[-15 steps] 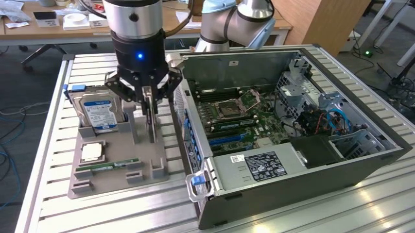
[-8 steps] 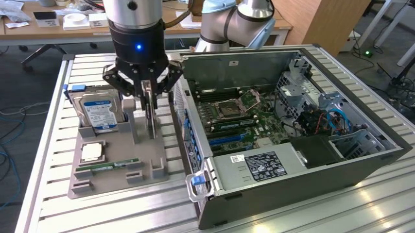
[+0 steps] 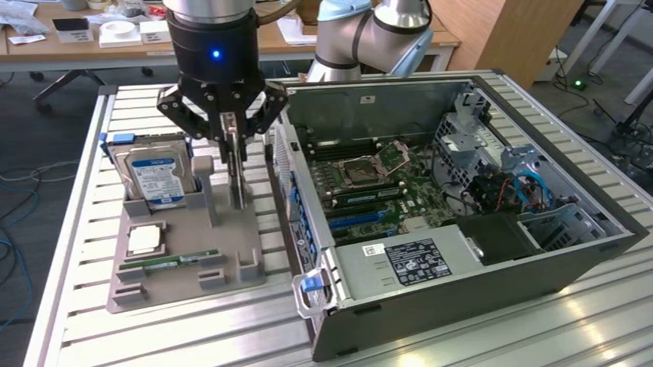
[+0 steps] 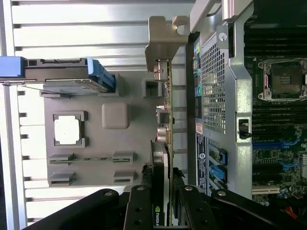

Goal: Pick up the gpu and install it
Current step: 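Pick up the gpu and move the gpu toward the slot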

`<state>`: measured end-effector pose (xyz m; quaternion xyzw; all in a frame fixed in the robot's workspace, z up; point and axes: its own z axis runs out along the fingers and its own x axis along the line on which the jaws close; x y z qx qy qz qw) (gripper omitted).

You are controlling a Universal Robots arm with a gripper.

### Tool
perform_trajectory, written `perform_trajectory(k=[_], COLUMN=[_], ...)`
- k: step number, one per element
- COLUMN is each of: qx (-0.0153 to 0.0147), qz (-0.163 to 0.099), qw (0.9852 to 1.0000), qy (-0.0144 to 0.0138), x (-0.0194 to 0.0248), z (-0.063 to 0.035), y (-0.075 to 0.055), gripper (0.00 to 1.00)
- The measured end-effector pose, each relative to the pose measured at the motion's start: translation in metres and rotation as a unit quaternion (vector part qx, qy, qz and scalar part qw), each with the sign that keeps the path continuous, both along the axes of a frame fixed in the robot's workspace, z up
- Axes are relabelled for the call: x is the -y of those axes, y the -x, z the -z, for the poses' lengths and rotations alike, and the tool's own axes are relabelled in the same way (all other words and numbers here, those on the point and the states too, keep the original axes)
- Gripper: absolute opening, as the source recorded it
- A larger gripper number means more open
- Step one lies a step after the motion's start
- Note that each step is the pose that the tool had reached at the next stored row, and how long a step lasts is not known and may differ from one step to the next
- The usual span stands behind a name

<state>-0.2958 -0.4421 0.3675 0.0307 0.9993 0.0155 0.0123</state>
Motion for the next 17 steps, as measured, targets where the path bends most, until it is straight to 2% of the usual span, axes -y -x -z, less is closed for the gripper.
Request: perform_trajectory(k=[17], qx=[0.0], qz=[0.0], qw=[1.0], qy=[0.0], x=[0.0], z=[-0.0331], y=[0.0], gripper=[0.27])
